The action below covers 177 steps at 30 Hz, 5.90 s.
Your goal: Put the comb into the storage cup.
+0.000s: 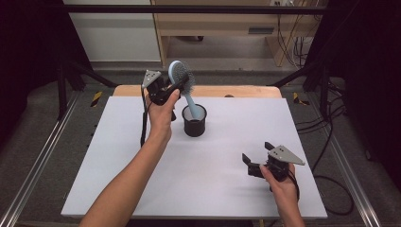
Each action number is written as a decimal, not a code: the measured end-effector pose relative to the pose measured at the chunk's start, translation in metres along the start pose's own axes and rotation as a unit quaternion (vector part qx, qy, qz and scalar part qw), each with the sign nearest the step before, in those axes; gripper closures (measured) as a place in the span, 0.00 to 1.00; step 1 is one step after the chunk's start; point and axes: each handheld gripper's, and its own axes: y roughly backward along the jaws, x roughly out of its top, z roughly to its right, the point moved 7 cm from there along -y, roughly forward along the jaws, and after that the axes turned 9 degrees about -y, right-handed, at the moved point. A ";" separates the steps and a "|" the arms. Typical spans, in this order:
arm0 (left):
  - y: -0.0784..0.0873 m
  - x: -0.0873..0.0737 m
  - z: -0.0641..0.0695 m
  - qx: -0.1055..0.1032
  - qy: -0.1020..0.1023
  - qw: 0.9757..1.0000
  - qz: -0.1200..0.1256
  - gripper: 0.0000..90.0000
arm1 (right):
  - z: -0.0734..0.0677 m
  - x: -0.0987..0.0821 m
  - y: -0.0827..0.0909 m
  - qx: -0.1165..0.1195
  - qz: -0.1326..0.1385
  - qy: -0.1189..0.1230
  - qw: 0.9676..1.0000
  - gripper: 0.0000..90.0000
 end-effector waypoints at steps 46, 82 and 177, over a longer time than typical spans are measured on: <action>-0.001 -0.033 -0.001 -0.004 0.006 1.000 -0.025 0.57 | -0.003 -0.003 0.000 0.001 -0.008 0.006 1.000 0.05; -0.002 -0.044 0.003 -0.007 0.009 1.000 -0.028 0.56 | -0.005 -0.005 0.000 0.003 -0.011 0.005 1.000 0.05; 0.006 -0.071 -0.026 -0.006 0.053 0.997 -0.050 0.53 | -0.007 -0.007 0.001 0.003 -0.016 0.012 1.000 0.04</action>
